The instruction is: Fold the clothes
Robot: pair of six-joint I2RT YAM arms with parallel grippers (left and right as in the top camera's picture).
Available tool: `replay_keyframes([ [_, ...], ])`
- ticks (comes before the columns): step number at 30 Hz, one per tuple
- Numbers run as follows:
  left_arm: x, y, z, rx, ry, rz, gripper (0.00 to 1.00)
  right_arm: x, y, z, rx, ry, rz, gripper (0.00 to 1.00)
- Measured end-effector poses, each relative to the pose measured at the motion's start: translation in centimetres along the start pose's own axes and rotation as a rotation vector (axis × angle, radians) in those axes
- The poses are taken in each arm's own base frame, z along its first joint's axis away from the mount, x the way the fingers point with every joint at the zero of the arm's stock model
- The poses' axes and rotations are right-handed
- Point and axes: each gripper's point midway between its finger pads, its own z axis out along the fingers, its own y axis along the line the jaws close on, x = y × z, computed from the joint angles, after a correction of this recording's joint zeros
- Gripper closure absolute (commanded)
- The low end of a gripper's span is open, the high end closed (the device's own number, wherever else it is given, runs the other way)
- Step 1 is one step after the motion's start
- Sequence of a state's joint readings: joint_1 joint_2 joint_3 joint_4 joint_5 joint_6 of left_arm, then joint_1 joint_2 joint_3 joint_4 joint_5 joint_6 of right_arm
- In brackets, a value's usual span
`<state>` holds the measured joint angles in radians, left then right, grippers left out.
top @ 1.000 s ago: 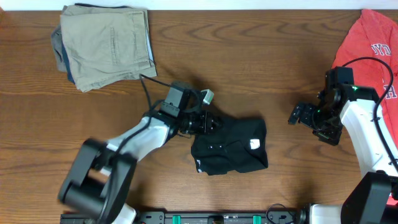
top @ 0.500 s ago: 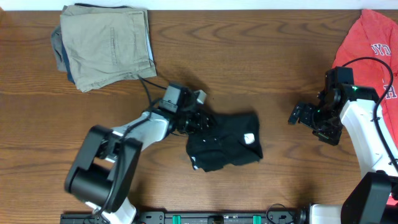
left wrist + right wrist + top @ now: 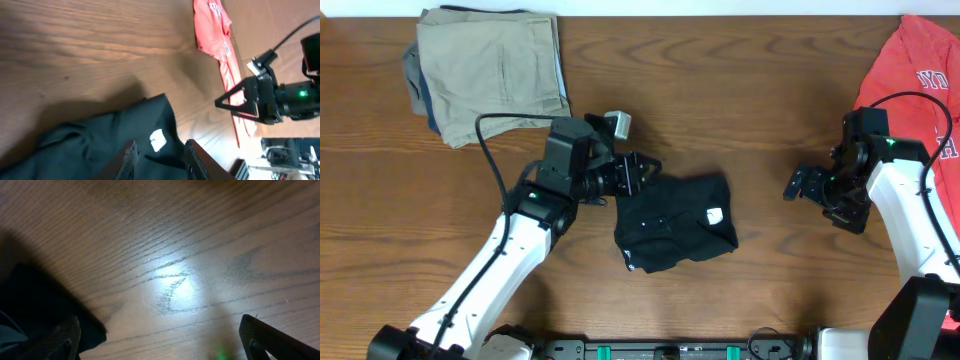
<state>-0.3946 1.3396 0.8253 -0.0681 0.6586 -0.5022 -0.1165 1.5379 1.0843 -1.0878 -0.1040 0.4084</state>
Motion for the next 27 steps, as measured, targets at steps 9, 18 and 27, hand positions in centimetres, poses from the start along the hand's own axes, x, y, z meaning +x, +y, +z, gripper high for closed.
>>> replay_keyframes([
  [9, 3.7, -2.6, 6.6, 0.093, 0.107, 0.039, 0.68, 0.0, 0.0, 0.0, 0.0, 0.0, 0.0, 0.01],
  [18, 7.4, -1.3, 14.4, 0.162, 0.156, -0.031, 0.68, 0.0, 0.0, 0.0, 0.0, 0.0, 0.0, 0.01],
  [27, 9.7, 2.0, 16.9, 0.125, 0.208, -0.139, 0.68, 0.0, 0.0, 0.0, 0.0, 0.0, 0.0, 0.01],
])
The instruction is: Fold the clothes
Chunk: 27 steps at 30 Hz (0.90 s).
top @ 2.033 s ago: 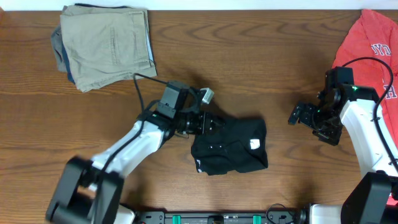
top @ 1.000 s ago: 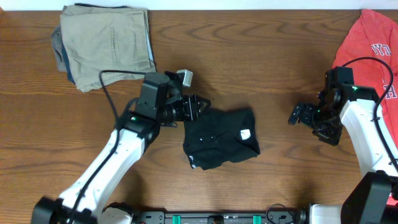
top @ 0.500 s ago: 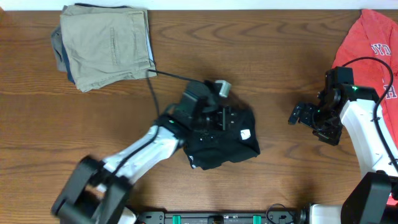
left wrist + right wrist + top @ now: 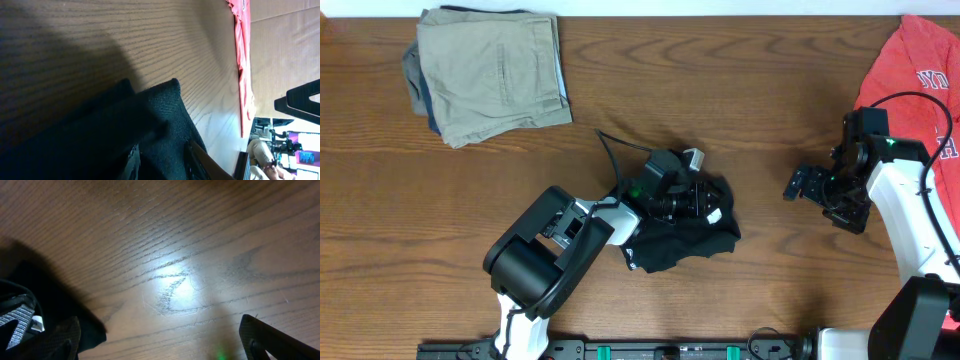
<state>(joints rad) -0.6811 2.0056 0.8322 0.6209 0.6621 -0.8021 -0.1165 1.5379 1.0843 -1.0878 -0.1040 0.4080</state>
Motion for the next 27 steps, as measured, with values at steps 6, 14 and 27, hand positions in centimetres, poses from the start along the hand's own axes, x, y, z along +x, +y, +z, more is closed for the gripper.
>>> replay_keyframes([
  [6, 0.0, -1.6, -0.7, 0.034, 0.012, 0.0, 0.68, 0.0, 0.0, 0.0, 0.001, 0.0, 0.0, 0.01],
  [14, -0.4, -12.5, -6.8, 0.248, 0.021, 0.13, 0.68, 0.0, 0.0, 0.0, 0.0, 0.0, 0.0, 0.01],
  [27, 8.5, -8.5, -5.7, 0.004, 0.264, -0.051, 0.68, 0.0, 0.0, 0.0, 0.0, 0.0, 0.0, 0.01],
])
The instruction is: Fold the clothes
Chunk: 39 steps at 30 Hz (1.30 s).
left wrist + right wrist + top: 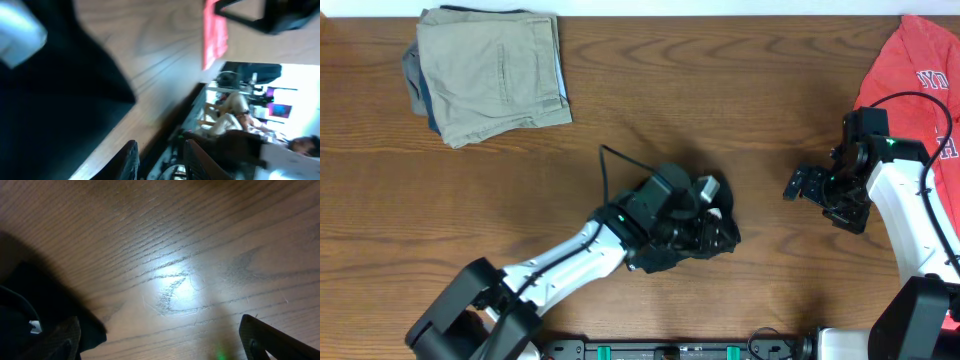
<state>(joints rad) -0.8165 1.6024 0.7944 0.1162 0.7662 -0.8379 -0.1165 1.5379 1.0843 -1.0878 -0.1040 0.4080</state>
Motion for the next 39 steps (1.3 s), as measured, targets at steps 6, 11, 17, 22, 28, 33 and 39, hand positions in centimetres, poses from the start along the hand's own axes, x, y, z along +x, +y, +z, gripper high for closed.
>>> replay_keyframes([
  [6, -0.4, 3.4, 2.9, -0.06, -0.015, -0.011, 0.68, 0.0, 0.0, 0.0, 0.0, 0.0, 0.0, 0.01],
  [11, -1.2, 4.9, 6.0, 0.025, 0.0, 0.028, 0.68, 0.0, 0.0, 0.0, 0.0, 0.0, 0.0, 0.01],
  [17, -0.5, 4.7, 6.9, 0.1, 0.057, 0.022, 0.68, 0.0, 0.0, 0.0, 0.0, 0.0, 0.0, 0.01],
  [22, -0.1, 3.2, 6.6, 0.168, 0.089, 0.049, 0.68, 0.0, 0.0, 0.0, 0.0, 0.0, 0.0, 0.01],
  [28, -0.3, -0.6, 4.7, 0.243, 0.076, 0.123, 0.66, 0.0, 0.0, 0.0, 0.0, 0.0, 0.0, 0.01],
  [33, -1.4, -5.1, 1.1, 0.335, 0.021, 0.218, 0.63, 0.0, 0.0, 0.0, 0.0, 0.0, 0.0, 0.01],
  [39, -5.1, -3.5, -3.7, 0.32, -0.059, 0.135, 0.64, 0.0, 0.0, 0.0, 0.0, 0.0, 0.0, 0.01],
])
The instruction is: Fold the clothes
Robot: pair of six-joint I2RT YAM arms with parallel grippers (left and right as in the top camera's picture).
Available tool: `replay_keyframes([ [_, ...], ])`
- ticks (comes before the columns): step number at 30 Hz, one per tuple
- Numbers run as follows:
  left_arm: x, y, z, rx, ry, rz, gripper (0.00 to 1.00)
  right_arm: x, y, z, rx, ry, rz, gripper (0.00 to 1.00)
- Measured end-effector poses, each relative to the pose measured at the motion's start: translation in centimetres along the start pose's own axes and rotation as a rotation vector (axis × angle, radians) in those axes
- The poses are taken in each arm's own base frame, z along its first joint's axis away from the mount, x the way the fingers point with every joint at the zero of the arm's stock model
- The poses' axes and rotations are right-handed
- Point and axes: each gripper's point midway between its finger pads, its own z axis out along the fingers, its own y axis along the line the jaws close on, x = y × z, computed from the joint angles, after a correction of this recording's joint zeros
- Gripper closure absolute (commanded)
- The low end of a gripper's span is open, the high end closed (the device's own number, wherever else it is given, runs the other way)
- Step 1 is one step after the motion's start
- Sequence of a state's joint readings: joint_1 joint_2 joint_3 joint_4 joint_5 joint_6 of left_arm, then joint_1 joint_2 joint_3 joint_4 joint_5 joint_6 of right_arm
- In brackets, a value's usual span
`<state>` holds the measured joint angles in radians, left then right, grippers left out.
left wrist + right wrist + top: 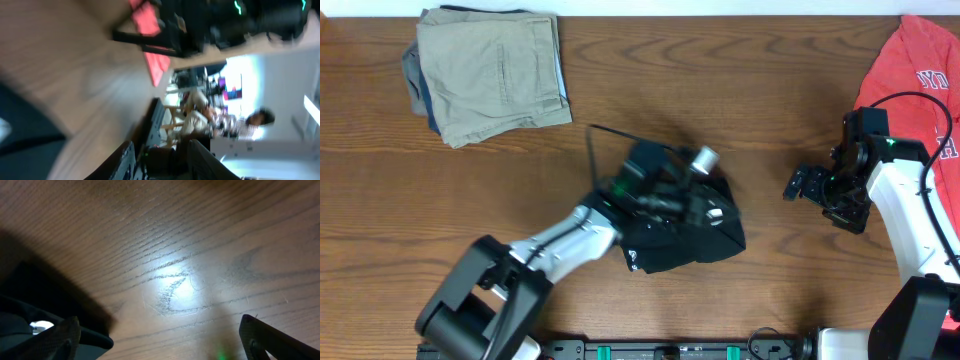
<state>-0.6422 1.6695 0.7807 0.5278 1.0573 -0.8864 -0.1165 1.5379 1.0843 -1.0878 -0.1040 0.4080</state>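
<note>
A black garment (680, 245) lies folded in a rough square at mid-table, with a white label (716, 212) showing. My left gripper (708, 205) lies low over its far right part, pointing right. In the blurred left wrist view the fingers (127, 160) stand a little apart around the gripper's middle (162, 159), with only the room behind them and dark cloth (20, 145) at lower left. To the right of the garment, my right gripper (798, 185) hovers wide open over bare wood (175, 280).
A stack of folded khaki and blue clothes (490, 70) sits at the back left. A red shirt (910, 60) lies crumpled at the back right corner, behind the right arm. Brown wooden table (620, 110) all around.
My left gripper has shifted from the garment's near right part toward its far right, by the label. The garment's right edge now reaches slightly farther right. The right arm has not moved.
My left gripper began at the garment's far left corner. It was then over the garment's upper middle, then at its right side, and now near the label. The garment kept its folded shape, spreading slightly rightward. My right gripper stayed open and still throughout.
</note>
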Motion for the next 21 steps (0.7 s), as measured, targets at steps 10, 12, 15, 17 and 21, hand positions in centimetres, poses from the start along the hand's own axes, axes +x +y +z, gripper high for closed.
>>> replay_keyframes([
  [10, 4.6, 11.9, -7.6, -0.44, 0.012, -0.482, 0.64, 0.0, 0.0, 0.0, 0.0, 0.0, 0.0, 0.01],
  [12, 4.9, 12.9, -8.0, -0.492, 0.008, -0.452, 0.64, 0.0, 0.0, 0.0, 0.0, 0.0, 0.0, 0.01],
  [15, 4.7, 13.3, -7.8, -0.513, 0.002, -0.371, 0.64, 0.0, 0.0, 0.0, 0.0, 0.0, 0.0, 0.01],
  [17, 4.8, 13.5, -7.6, -0.514, 0.002, -0.327, 0.64, 0.0, 0.0, 0.0, 0.0, 0.0, 0.0, 0.01],
  [21, 4.9, 13.5, -7.6, -0.511, 0.001, -0.29, 0.64, 0.0, 0.0, 0.0, 0.0, 0.0, 0.0, 0.01],
])
